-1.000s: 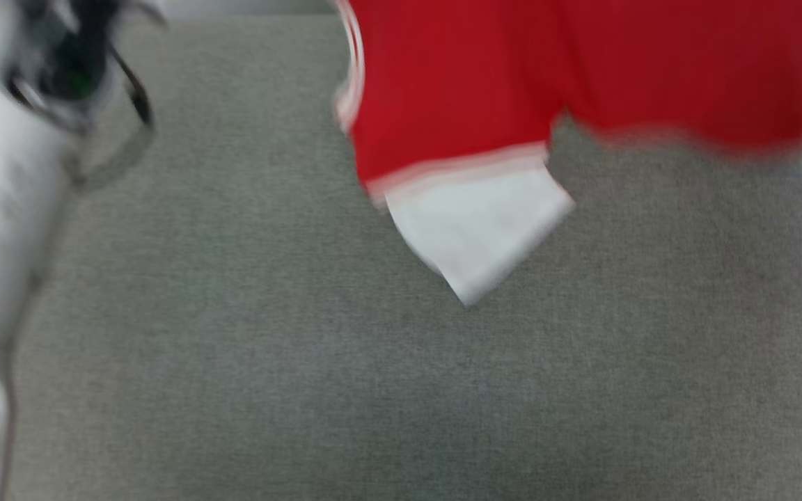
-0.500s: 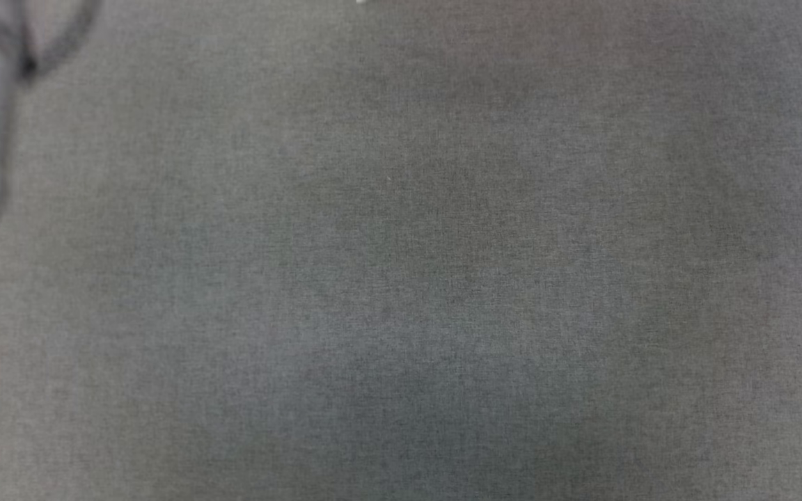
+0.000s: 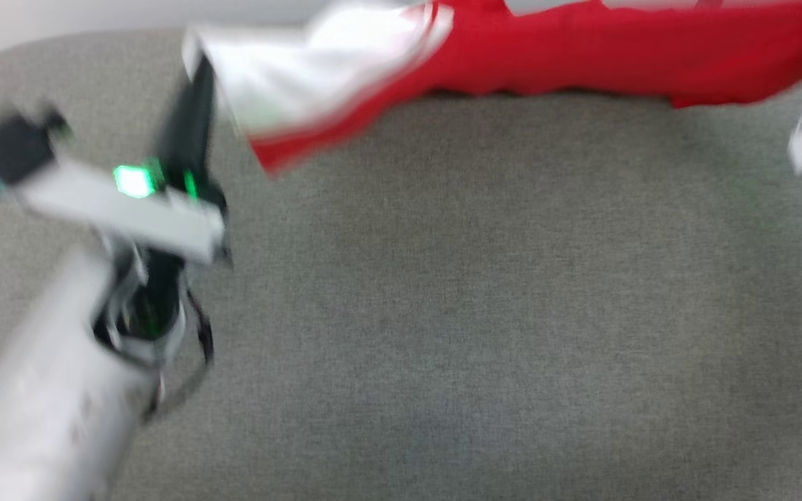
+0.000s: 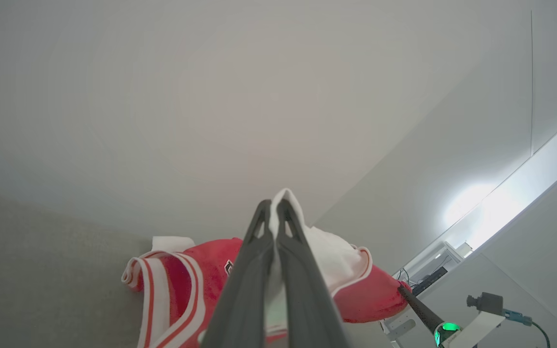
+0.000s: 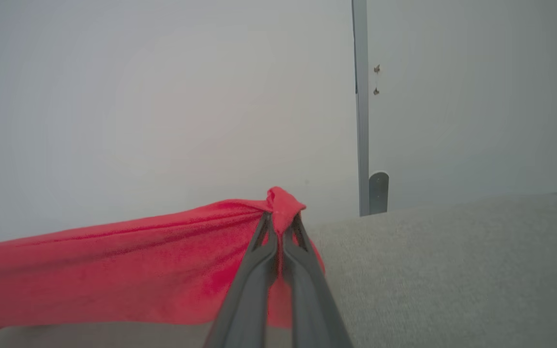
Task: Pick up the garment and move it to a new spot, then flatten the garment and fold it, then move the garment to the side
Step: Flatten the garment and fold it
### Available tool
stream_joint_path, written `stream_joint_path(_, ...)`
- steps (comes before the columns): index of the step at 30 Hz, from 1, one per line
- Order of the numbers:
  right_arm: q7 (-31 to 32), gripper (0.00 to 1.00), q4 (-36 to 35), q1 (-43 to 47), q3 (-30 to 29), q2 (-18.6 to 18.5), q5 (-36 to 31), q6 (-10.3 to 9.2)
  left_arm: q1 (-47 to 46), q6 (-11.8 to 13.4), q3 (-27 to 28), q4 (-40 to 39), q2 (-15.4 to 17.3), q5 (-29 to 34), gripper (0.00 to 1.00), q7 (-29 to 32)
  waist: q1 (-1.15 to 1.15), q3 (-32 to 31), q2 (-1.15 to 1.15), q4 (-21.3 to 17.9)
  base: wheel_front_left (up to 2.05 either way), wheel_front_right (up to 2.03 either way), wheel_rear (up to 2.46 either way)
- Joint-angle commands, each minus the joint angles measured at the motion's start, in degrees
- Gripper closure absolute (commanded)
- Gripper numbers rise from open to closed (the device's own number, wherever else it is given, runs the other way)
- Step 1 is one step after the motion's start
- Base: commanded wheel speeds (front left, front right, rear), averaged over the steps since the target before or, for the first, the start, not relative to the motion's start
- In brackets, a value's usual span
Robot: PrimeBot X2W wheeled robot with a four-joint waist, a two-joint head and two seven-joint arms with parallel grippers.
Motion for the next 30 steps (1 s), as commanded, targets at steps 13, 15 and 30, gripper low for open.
stream_joint_path(13, 8.43, 1.00, -26.82, 31.80, 0.93, -9.27, 9.10, -0.08, 30.95, 0.13, 10.62, -11.30, -5.63, 7.27, 1.00, 0.01, 0.00, -6.08, 0.00, -1.12, 0.00, 0.00, 0.00)
stream_joint_path(15, 9.09, 1.00, -29.41, 35.32, -1.11, -9.48, 9.42, -0.09, 34.04, 0.13, 11.70, -12.45, -5.75, 8.42, 1.00, -0.01, 0.00, -6.65, 0.00, -1.06, 0.00, 0.00, 0.00)
stream_joint_path(30, 18.54, 1.00, -51.19, 60.13, -18.96, -3.38, 3.48, -0.10, 52.49, 0.13, 13.43, -24.55, -3.71, 15.70, 1.00, -0.03, 0.00, -10.65, 0.00, -1.82, 0.00, 0.00, 0.00)
